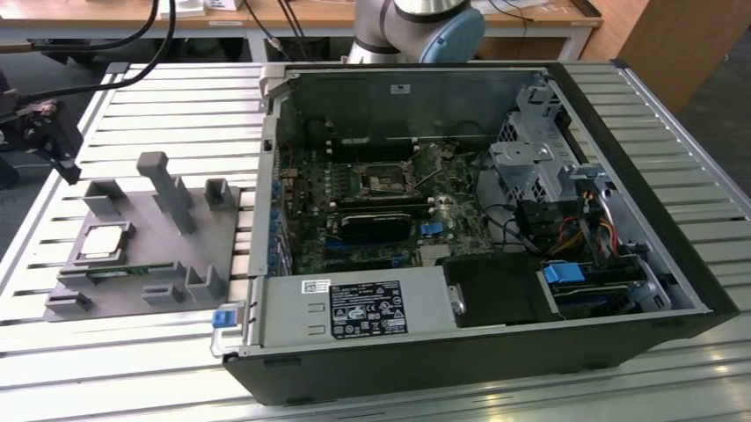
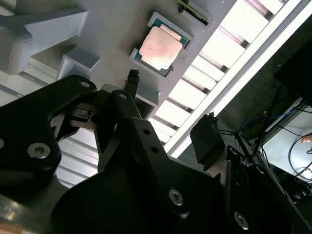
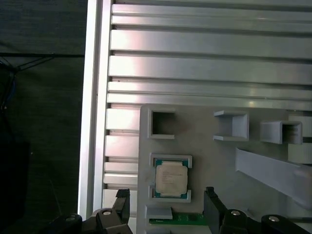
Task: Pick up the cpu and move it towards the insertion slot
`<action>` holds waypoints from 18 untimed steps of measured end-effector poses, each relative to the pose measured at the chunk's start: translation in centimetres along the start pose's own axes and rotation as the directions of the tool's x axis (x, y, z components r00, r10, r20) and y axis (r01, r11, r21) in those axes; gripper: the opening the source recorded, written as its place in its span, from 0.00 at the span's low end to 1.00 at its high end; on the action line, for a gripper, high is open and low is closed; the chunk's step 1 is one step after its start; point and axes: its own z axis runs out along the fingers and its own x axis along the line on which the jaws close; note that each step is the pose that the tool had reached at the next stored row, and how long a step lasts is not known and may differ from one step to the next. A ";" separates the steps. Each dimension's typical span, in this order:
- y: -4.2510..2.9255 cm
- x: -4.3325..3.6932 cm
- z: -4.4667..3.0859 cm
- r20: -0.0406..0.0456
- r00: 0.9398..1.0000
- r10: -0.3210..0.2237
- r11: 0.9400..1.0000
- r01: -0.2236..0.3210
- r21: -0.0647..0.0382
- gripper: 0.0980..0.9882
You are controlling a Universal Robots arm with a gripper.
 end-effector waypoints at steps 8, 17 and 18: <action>-0.06 0.00 0.52 0.004 1.000 0.000 1.000 0.000 0.001 0.68; -0.12 -0.40 1.85 0.004 1.000 0.000 1.000 0.000 0.001 0.68; -0.12 -0.41 1.98 0.004 1.000 0.000 1.000 0.000 0.001 0.68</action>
